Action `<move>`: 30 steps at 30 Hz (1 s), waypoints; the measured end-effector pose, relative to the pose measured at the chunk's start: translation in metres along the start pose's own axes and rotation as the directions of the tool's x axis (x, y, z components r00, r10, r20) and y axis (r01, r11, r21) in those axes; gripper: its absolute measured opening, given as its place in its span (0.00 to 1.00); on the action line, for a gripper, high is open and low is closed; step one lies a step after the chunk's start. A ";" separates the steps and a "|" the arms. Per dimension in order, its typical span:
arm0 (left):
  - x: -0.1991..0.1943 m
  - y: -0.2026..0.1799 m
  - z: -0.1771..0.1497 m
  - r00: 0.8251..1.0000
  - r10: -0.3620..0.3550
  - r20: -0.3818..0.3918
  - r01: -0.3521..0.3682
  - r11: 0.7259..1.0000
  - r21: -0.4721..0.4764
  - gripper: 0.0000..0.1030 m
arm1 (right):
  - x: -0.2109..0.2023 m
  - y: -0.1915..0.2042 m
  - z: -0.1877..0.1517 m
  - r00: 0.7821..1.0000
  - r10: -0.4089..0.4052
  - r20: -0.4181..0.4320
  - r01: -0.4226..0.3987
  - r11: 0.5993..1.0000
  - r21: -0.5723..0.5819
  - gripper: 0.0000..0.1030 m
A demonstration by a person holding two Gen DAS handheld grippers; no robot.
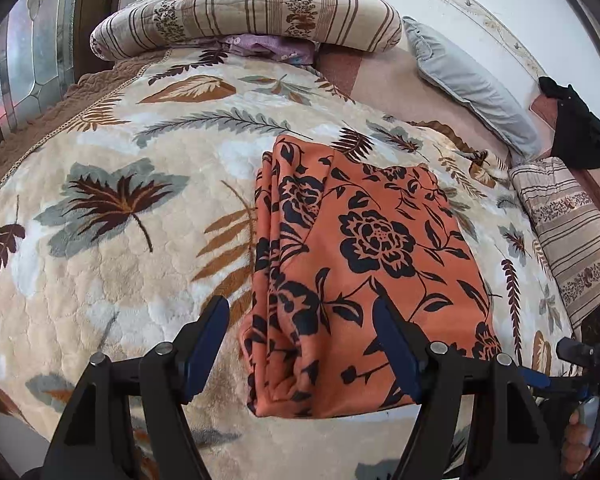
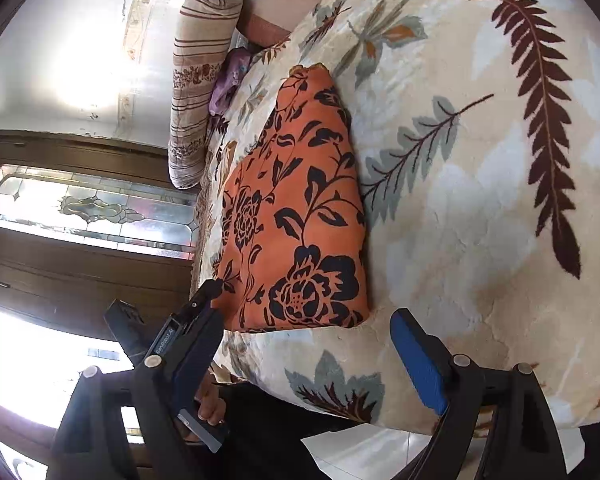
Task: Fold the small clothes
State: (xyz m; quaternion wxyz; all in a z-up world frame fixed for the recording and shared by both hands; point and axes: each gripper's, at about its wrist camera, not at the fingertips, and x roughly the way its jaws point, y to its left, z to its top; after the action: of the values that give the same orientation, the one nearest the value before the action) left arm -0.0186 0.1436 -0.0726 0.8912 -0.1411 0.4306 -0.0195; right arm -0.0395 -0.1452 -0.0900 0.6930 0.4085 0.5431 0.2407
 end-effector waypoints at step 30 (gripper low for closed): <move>0.055 -0.020 0.030 0.990 0.096 -0.101 -0.091 0.995 0.053 0.73 | 0.095 0.008 0.089 0.997 -0.021 -0.075 0.018 0.999 -0.035 0.85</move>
State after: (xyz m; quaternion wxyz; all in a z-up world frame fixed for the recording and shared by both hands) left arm 0.0411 0.1232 -0.0917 0.8707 -0.0983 0.4818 0.0044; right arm 0.0737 -0.0945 -0.1296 0.6813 0.3817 0.5687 0.2585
